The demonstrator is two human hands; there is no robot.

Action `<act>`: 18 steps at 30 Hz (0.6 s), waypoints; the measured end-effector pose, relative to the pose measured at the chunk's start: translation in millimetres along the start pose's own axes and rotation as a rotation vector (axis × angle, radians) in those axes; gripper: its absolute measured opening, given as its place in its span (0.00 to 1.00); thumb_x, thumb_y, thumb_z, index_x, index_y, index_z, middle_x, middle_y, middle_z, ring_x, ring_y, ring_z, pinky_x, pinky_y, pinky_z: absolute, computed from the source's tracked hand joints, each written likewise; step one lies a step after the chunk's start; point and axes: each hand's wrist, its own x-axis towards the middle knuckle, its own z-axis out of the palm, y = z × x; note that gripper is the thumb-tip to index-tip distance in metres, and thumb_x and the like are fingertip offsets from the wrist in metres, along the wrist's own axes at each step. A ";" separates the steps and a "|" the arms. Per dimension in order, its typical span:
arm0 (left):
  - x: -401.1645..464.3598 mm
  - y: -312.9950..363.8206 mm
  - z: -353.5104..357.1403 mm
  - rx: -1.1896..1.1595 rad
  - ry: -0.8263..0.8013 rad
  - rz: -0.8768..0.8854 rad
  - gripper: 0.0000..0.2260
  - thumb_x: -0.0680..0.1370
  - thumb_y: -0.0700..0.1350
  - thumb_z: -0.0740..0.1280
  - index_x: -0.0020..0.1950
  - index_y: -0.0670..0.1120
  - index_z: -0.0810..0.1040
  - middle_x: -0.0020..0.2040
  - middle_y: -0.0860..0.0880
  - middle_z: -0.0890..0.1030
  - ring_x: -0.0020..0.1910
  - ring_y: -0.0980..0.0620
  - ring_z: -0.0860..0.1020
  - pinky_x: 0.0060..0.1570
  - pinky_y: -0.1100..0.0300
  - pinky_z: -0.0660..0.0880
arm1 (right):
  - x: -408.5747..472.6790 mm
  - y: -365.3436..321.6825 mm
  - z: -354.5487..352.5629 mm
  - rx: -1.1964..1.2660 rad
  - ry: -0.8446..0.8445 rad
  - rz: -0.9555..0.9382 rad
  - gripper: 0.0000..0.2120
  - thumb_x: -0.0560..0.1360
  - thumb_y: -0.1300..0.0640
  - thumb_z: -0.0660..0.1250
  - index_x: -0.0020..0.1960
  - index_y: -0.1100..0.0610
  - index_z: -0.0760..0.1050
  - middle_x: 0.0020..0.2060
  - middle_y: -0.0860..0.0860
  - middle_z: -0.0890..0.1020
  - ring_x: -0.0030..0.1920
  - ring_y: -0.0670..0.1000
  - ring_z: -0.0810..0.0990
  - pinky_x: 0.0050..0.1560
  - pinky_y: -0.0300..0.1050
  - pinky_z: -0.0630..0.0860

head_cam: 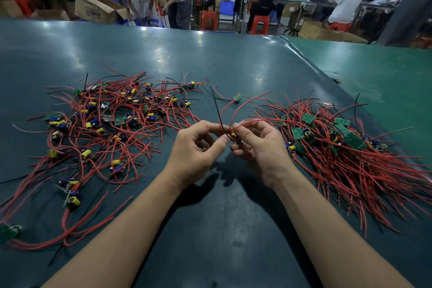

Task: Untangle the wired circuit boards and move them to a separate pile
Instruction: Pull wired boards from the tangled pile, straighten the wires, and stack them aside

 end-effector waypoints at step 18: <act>21.0 2.2 -17.5 -0.420 0.474 -0.264 0.07 0.77 0.33 0.68 0.50 0.42 0.81 0.37 0.52 0.84 0.34 0.56 0.81 0.42 0.63 0.79 | 7.1 7.6 -2.8 -0.049 0.002 0.074 0.04 0.76 0.60 0.70 0.49 0.60 0.79 0.41 0.55 0.84 0.33 0.53 0.83 0.31 0.40 0.79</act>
